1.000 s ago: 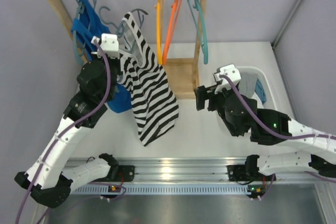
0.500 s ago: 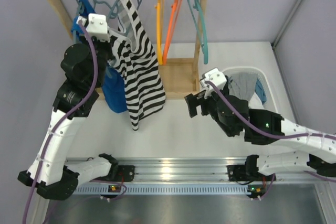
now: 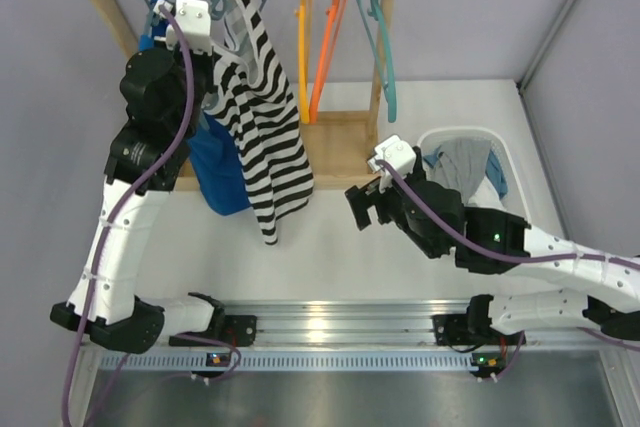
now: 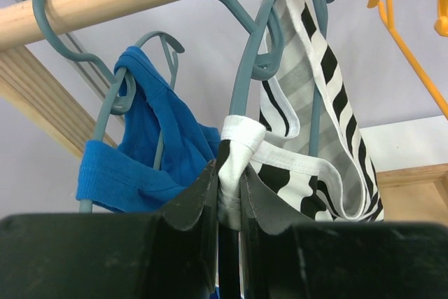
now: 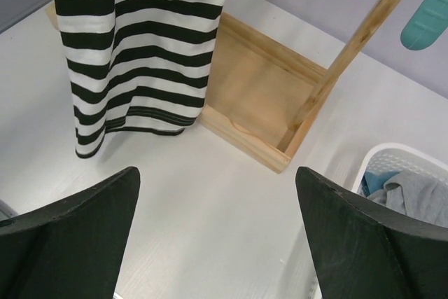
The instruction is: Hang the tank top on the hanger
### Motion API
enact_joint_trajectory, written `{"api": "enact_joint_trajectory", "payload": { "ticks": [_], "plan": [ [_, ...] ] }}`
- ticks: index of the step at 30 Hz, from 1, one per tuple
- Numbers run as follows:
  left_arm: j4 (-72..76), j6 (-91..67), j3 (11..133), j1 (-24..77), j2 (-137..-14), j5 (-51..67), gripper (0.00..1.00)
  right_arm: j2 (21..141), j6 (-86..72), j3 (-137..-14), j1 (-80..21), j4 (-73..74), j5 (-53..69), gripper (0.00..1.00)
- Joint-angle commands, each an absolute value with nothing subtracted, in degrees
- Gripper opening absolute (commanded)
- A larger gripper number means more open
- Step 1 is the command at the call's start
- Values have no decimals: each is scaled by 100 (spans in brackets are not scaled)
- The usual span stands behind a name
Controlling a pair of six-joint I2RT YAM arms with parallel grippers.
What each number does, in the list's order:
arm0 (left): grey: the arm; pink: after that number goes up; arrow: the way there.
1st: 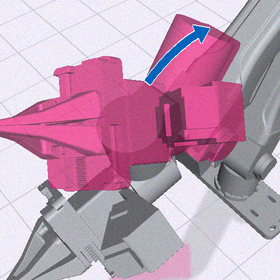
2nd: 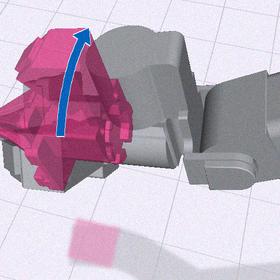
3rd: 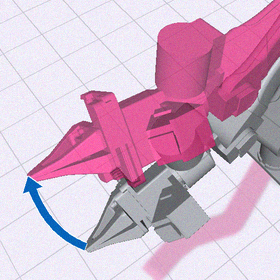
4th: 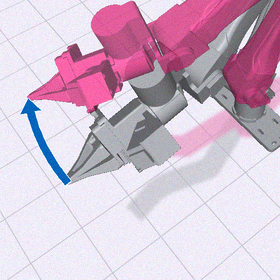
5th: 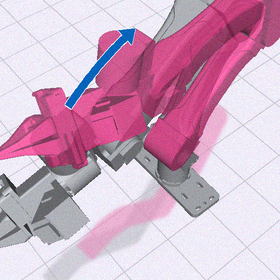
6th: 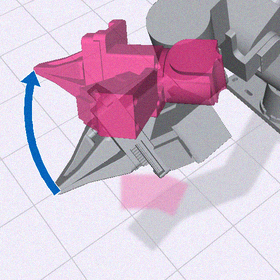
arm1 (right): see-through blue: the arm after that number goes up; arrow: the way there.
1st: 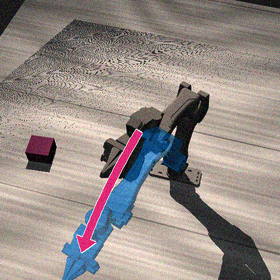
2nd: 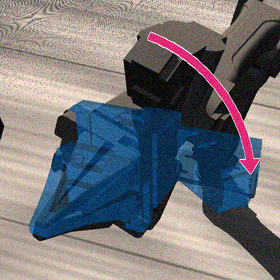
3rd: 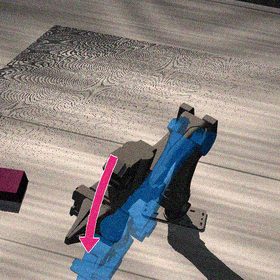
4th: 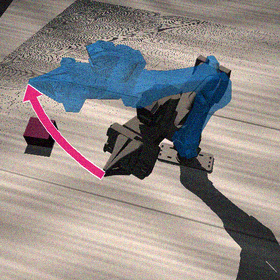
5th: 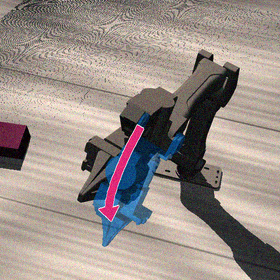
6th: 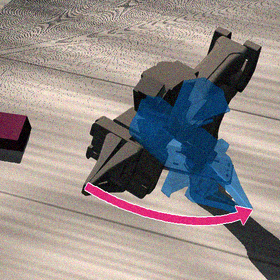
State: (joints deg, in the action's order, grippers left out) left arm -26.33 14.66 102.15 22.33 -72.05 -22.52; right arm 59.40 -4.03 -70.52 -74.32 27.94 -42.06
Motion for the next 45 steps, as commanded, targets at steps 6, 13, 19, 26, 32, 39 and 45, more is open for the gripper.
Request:
{"api": "enact_joint_trajectory", "payload": {
  "ticks": [6, 13, 19, 26, 32, 39, 45],
  "plan": [
    [-2505, 1415, 10819, 1759, -7470, -1793, 0, 5959, -299, -6996, -7295, 2408, -3938, 93],
    [-2461, 1301, 10802, 1372, -7532, -1407, 0, 6029, -246, -6996, -7216, 2408, -3745, 93],
    [-2540, 1213, 10995, 1134, -7681, -1205, 0, 6073, -325, -6952, -7207, 2382, -3647, 93],
    [-2663, 853, 11048, 748, -7849, -932, 0, 6047, -387, -6847, -7198, 2364, -3586, 93],
    [-2742, 519, 10828, 615, -7805, -809, 0, 5977, -448, -6759, -7189, 2347, -3551, 93],
    [-2681, 211, 10380, 615, -7541, -764, 0, 5968, -475, -6732, -7172, 2355, -3516, 93],
    [-2646, 193, 9941, 615, -7269, -835, 1, 5985, -536, -6724, -7181, 2338, -3472, 93]
  ]
}}
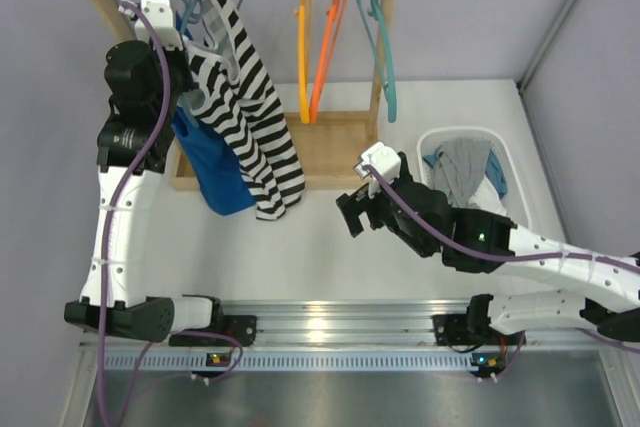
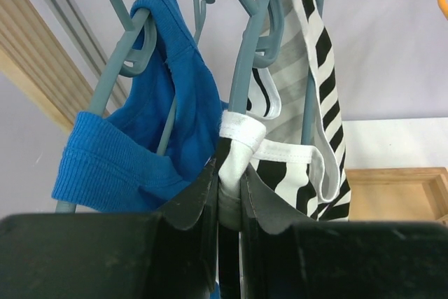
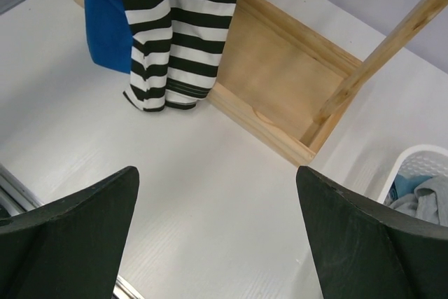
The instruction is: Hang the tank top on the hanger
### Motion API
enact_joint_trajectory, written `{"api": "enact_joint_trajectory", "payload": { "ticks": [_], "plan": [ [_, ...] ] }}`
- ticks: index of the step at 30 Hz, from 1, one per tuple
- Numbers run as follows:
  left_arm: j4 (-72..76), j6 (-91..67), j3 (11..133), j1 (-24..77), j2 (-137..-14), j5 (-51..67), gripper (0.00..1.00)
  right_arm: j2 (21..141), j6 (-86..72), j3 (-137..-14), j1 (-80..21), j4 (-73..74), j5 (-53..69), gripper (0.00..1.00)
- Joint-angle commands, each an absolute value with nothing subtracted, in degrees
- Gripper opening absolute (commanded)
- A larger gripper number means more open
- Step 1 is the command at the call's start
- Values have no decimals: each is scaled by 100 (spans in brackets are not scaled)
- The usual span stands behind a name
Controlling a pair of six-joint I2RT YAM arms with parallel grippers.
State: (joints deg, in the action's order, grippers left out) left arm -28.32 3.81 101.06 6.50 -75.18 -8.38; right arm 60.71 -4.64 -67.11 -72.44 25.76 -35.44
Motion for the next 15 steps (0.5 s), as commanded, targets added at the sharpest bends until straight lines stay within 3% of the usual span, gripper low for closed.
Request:
{"api": "enact_joint_trajectory", "payload": {
  "ticks": [1, 6, 15],
  "plan": [
    [-2628, 193, 9923, 615, -7234, -870, 2, 5994, -554, -6715, -7181, 2338, -3463, 93],
    [-2637, 167, 9870, 615, -7110, -870, 17, 6021, -589, -6724, -7181, 2320, -3419, 94],
    [-2707, 132, 9862, 615, -6979, -747, 33, 6029, -633, -6697, -7181, 2312, -3410, 94]
  ]
}}
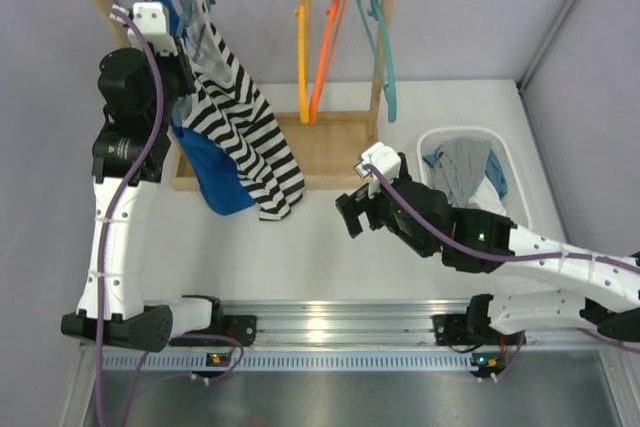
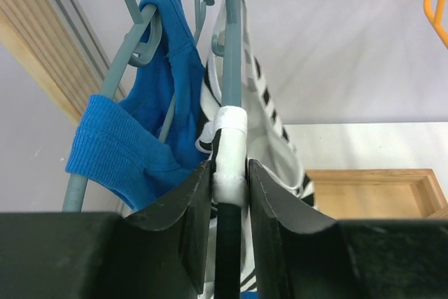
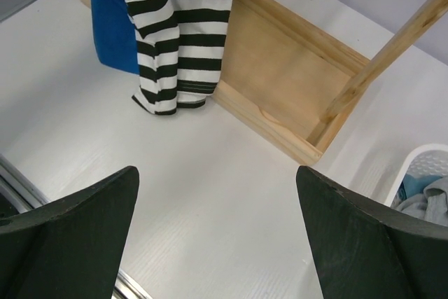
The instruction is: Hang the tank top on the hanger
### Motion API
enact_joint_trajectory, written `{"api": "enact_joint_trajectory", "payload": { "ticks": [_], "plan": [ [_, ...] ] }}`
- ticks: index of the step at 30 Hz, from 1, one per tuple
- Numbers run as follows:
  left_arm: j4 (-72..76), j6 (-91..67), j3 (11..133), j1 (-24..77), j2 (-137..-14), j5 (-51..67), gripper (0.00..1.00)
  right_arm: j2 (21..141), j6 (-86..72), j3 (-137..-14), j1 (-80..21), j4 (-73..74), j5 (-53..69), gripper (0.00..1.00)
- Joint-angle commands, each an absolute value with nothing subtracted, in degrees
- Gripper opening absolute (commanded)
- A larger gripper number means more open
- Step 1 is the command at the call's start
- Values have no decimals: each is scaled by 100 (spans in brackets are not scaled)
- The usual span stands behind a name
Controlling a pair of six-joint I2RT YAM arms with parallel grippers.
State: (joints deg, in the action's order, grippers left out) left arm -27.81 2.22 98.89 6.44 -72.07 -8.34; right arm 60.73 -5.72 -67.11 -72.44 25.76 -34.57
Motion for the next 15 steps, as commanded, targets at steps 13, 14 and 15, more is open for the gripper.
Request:
{"api": "enact_joint_trajectory", "payload": {
  "ticks": [13, 14, 15],
  "plan": [
    [-2733, 44, 9905, 615, -6829, -642, 41, 6029, -642, -6715, -7181, 2320, -3375, 94],
    [-2759, 44, 9923, 615, -6820, -659, 43, 6029, -659, -6724, -7181, 2320, -3349, 94],
    [-2768, 35, 9958, 615, -6812, -668, 43, 6029, -668, -6732, -7181, 2329, -3349, 94]
  ]
}}
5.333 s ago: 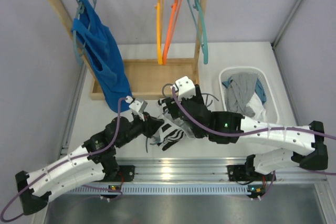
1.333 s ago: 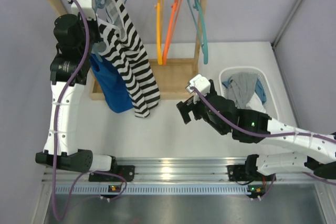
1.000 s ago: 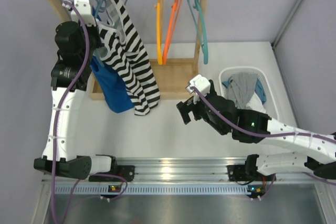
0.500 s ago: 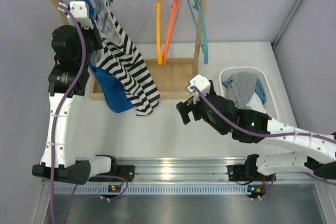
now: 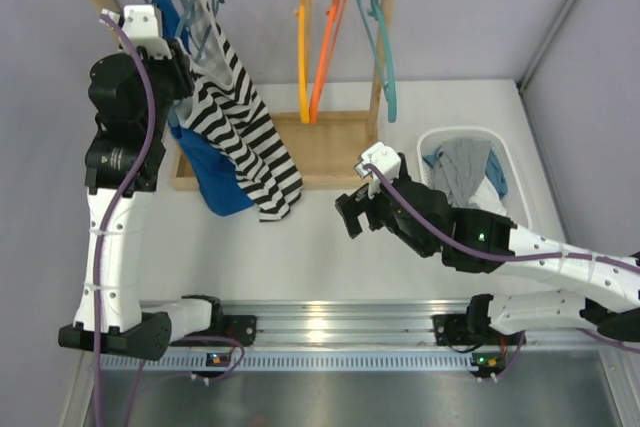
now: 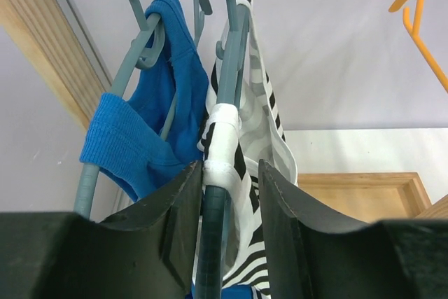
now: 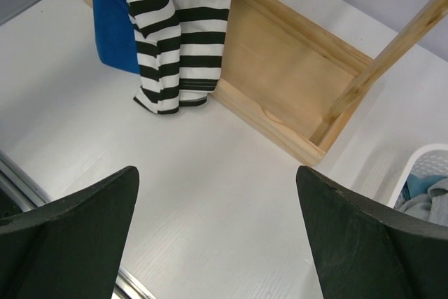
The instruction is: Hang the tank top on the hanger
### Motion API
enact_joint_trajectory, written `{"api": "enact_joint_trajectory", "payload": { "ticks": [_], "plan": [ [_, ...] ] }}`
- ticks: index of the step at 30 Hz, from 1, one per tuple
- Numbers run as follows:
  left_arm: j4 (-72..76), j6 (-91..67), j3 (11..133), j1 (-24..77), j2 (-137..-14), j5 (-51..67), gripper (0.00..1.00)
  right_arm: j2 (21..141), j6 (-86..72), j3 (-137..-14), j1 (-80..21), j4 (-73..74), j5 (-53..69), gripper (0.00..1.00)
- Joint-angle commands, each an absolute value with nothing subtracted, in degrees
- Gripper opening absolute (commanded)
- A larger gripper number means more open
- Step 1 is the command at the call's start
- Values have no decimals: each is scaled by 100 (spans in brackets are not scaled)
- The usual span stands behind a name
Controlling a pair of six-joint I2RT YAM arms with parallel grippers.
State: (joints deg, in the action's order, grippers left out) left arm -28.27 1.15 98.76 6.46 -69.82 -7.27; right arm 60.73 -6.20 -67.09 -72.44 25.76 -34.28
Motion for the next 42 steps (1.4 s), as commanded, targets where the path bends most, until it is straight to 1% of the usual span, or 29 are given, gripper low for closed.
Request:
{"api": "enact_joint_trajectory", "payload": {
  "ticks": [1, 10, 13, 14, 15, 17, 18, 22, 24, 25, 26, 28, 29, 31, 32, 36, 41, 42],
  "plan": [
    [-2812, 35, 9984, 615, -6785, -685, 43, 6029, -668, -6732, -7181, 2329, -3331, 94],
    [-2865, 9, 10090, 615, -6487, -818, 46, 5977, -756, -6733, -7181, 2408, -3287, 94],
    [-2944, -385, 10256, 615, -6399, -572, 48, 5959, -826, -6706, -7181, 2452, -3261, 94],
    [-2979, -465, 10370, 615, -6381, -458, 56, 5959, -861, -6706, -7181, 2461, -3269, 94],
    [-3058, -527, 10415, 615, -6381, -153, 59, 5942, -879, -6680, -7181, 2452, -3270, 94],
    [-3181, -693, 10598, 624, -6425, -27, 60, 5924, -940, -6645, -7181, 2443, -3287, 94],
    [-3251, -720, 10643, 624, -6494, 391, 59, 5889, -958, -6610, -7172, 2452, -3287, 94],
    [-3252, -826, 10635, 676, -6688, 597, 59, 5801, -1072, -6495, -7172, 2417, -3348, 94],
    [-3243, -853, 10591, 974, -6793, 642, 58, 5783, -1151, -6478, -7172, 2461, -3410, 95],
    [-3200, -783, 10565, 1158, -6811, 407, 58, 5766, -1177, -6478, -7172, 2478, -3436, 94],
    [-3173, -713, 10469, 1639, -6829, 195, 58, 5766, -1239, -6478, -7172, 2505, -3489, 94],
    [-3129, -345, 10345, 2291, -6855, -419, 58, 5713, -1292, -6460, -7172, 2549, -3524, 94],
    [-3129, -273, 10188, 2825, -6864, -918, 58, 5695, -1344, -6460, -7172, 2558, -3559, 95],
    [-3094, -255, 9916, 3163, -6777, -1247, 57, 5634, -1397, -6442, -7163, 2636, -3603, 95],
    [-2850, -307, 9427, 3277, -6672, -1335, 57, 5616, -1467, -6434, -7163, 2689, -3682, 95],
    [-2409, -781, 8176, 3296, -5917, -1083, 57, 5441, -1713, -6294, -7137, 2812, -3735, 95],
    [-2233, -1502, 6621, 3515, -5301, -792, 56, 5186, -2213, -5969, -7128, 2883, -3779, 96],
    [-2198, -1625, 6392, 3559, -5091, -573, 56, 5099, -2311, -5907, -7128, 2892, -3797, 95]
  ]
}}
